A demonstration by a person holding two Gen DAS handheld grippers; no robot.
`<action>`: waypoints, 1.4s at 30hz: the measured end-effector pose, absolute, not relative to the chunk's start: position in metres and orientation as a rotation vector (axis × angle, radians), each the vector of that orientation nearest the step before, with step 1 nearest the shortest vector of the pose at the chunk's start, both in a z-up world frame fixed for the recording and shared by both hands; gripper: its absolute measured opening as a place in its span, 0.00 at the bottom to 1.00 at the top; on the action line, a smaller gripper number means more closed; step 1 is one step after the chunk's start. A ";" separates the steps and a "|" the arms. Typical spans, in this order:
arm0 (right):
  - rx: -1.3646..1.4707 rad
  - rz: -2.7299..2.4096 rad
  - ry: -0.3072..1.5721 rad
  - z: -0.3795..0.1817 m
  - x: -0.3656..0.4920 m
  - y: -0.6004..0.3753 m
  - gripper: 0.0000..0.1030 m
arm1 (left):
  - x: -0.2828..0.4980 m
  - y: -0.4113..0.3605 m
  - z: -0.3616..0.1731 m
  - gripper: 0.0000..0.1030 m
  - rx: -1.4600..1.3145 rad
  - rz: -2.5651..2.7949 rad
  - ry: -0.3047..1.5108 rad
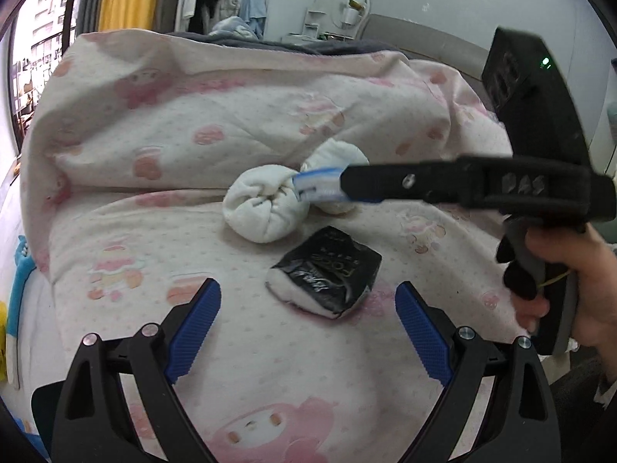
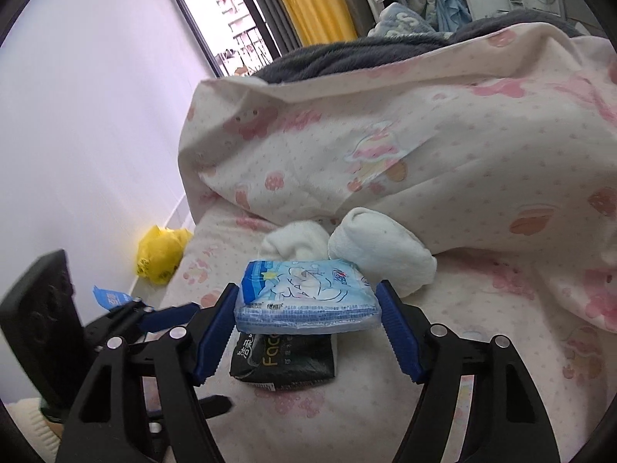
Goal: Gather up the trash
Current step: 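Grasp the blue wet-wipe pack with the right tool while the left tool grasps the black Face pack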
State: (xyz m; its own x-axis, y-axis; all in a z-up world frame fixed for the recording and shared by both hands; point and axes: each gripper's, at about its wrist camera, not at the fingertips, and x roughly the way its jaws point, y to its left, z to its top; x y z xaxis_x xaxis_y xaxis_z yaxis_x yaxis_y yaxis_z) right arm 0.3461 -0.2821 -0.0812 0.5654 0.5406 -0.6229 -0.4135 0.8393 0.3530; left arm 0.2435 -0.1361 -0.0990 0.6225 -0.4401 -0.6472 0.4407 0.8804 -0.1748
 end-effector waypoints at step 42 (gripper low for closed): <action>0.257 0.568 0.749 -0.071 0.335 -0.334 0.71 | 0.262 -0.147 -0.111 0.69 0.001 -0.554 0.799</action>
State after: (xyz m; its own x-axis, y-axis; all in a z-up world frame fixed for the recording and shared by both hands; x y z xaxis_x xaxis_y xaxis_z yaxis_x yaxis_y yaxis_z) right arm 0.3349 -0.3338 -0.0712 0.5917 0.5714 -0.5686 -0.3934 0.8204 0.4150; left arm 0.2619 -0.1472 -0.1110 0.5638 -0.4703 -0.6789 0.4709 0.8584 -0.2036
